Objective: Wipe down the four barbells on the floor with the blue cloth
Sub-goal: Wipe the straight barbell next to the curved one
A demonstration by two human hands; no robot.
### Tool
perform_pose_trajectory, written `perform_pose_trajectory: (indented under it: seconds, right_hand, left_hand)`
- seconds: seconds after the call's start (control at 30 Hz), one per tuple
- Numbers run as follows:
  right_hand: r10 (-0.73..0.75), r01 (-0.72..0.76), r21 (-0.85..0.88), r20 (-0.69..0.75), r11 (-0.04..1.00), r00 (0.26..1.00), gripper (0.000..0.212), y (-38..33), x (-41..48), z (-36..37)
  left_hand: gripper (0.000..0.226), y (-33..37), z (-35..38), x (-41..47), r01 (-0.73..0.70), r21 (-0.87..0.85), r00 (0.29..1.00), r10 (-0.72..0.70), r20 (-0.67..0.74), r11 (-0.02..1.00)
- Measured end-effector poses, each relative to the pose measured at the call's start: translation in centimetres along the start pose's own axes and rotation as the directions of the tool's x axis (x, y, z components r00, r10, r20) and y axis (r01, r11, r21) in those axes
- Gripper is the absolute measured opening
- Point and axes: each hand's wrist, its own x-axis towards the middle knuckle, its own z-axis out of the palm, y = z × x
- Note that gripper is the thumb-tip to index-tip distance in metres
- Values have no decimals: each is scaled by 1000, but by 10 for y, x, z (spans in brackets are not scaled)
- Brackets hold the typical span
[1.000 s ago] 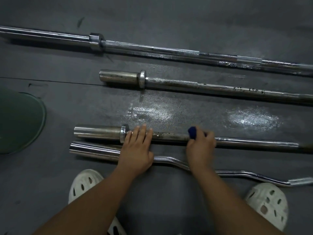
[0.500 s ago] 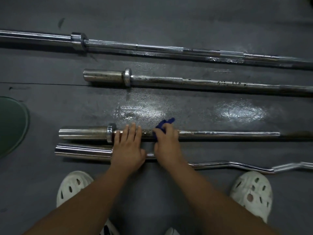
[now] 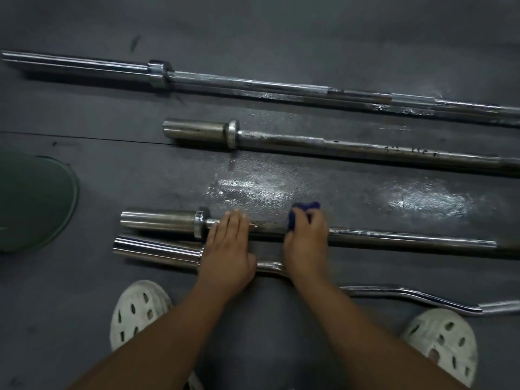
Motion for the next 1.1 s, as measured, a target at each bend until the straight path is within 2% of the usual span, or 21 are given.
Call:
perform_pose_trajectory:
  seconds: [0.07,0.13,0.17,0.23,0.27,0.3,0.33,0.4,0.43,0.47,0.53,0.57,0.63,0.73,0.8,0.87,1.0,1.07,1.1]
  right_hand:
    - [-151,156,-65,85,986,985,40,-14,-15,7]
    - [-343,352,-10,192,936,919,43,-24,-11,9]
    - [-342,341,41,201,939,918,46,-26,-3,10]
    - [-133,122,108,105,987,986,50,-30,4,13]
    - [-5,-1,93,63,996,998,50,-38,-1,16]
    - [21,-24,40,63,999,998,48,-51,-11,21]
    - [-68,66,13,136,998,988,45,-65,-21,26]
    - [-323,302,114,294,946,900,42,-82,-32,35]
    - [-356,323,152,317,934,879,44,-85,-27,37]
    - [-321,290,152,266,945,909,48,-82,-21,41]
    - [-117,110,67,104,992,988,49,-77,-17,48]
    - [-81,79,23,75,997,994,46,-79,-21,52]
    - [-211,210,28,165,977,963,46,-93,-29,58]
    - [-394,395,58,295,917,871,51,-96,-16,60]
    - [-450,490,-40,336,871,827,50,-79,-6,51]
    - [-394,456,-146,323,878,861,47,-51,-3,33]
    - [-124,176,-295,186,939,975,44,7,1,-14]
    - [-71,101,-265,119,959,990,36,-11,3,-5]
    - [-117,144,-200,141,969,983,35,-34,1,8]
  left_hand:
    - [81,-8,-4,-3,-36,17,999,36,-3,999]
    - [81,-17,-9,-4,-59,35,998,60,-21,998]
    - [80,-21,-12,-4,-62,44,997,64,-34,997]
    - [78,-31,-16,-2,-29,47,998,31,-61,998]
    - [77,-37,-17,-2,3,45,998,0,-66,999]
    - [77,-44,-18,-1,35,43,998,-32,-62,998]
    - [77,-52,-18,-1,60,37,997,-58,-53,998]
    - [77,-67,-15,-2,65,10,997,-65,-36,998]
    - [77,-72,-13,-2,53,-5,998,-53,-27,999]
    - [78,-76,-12,-2,39,-18,999,-39,-25,999]
    - [78,-79,-10,-2,22,-28,999,-23,-36,999]
    - [78,-79,-9,-2,20,-35,999,-21,-38,999]
    - [75,-80,-7,-2,11,-69,999,-15,-51,998]
    - [73,-84,-9,-3,10,-109,999,-14,-42,994]
    - [76,-84,-12,-1,7,-117,999,-11,-37,993]
    - [77,-83,-13,-1,1,-114,999,-7,-49,993]
    - [78,-80,-12,-2,25,-121,999,-29,-38,992]
    - [78,-78,-10,-2,32,-118,999,-36,-38,993]
    - [78,-77,-9,-2,32,-117,999,-37,-39,993]
